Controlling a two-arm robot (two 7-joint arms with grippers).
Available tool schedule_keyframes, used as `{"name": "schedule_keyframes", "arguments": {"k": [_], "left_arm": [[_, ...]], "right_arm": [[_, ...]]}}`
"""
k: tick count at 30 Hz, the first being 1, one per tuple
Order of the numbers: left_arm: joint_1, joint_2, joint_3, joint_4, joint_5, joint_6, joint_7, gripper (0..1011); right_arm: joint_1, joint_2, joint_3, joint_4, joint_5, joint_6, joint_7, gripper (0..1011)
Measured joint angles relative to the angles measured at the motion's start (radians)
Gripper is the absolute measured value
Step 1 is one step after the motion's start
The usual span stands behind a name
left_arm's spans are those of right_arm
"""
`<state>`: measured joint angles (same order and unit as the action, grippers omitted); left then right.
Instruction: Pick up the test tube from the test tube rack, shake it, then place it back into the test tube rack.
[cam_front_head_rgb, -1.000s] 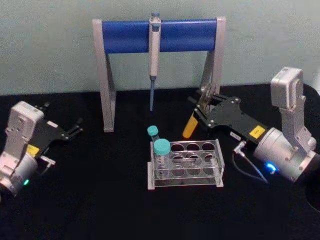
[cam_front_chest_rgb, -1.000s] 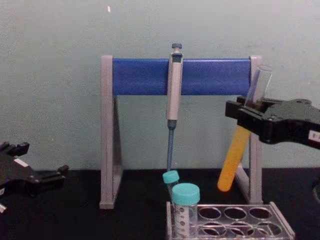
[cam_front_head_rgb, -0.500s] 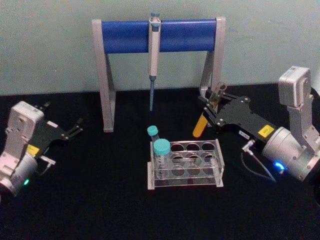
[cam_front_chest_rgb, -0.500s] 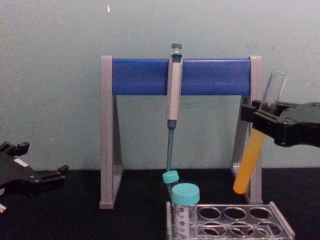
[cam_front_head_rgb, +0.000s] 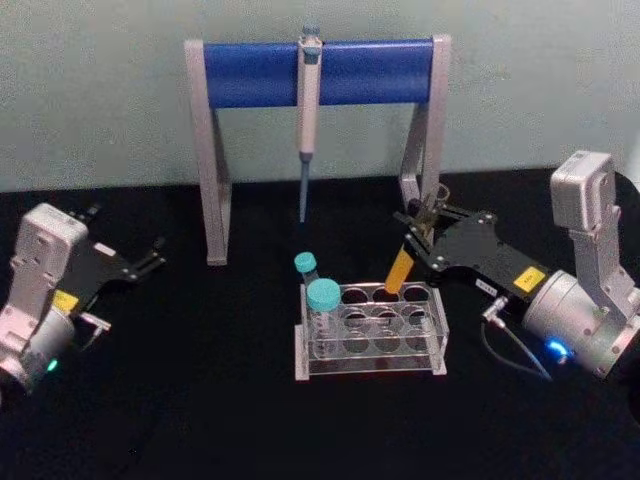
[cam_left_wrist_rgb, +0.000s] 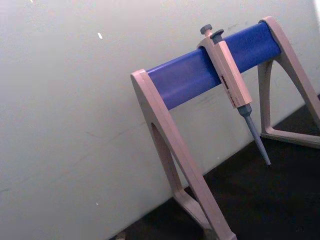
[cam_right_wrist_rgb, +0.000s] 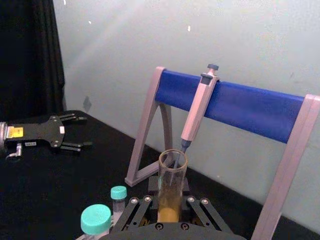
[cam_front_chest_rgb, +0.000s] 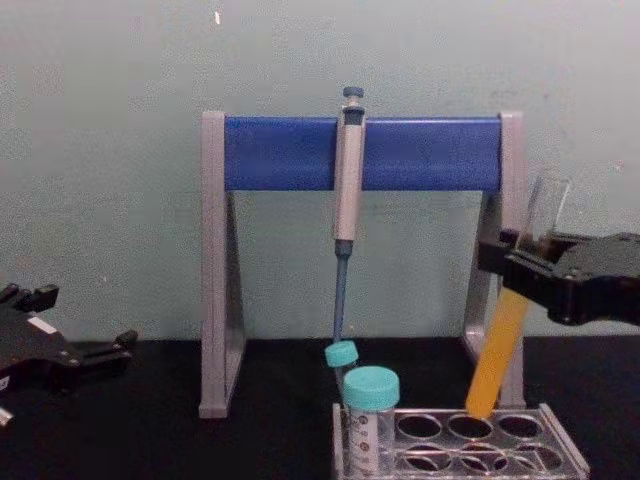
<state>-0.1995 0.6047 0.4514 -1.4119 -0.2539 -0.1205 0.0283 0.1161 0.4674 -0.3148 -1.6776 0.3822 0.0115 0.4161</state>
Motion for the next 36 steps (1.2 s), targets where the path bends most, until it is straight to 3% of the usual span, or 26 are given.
{"name": "schedule_keyframes", "arguments": {"k": [36], "left_arm": [[0.0,0.0,0.0,0.0,0.0,0.0,0.0,1001]], "right_arm": [[0.006,-0.003,-0.029,0.022,0.008,0.028,0.008,223]]}}
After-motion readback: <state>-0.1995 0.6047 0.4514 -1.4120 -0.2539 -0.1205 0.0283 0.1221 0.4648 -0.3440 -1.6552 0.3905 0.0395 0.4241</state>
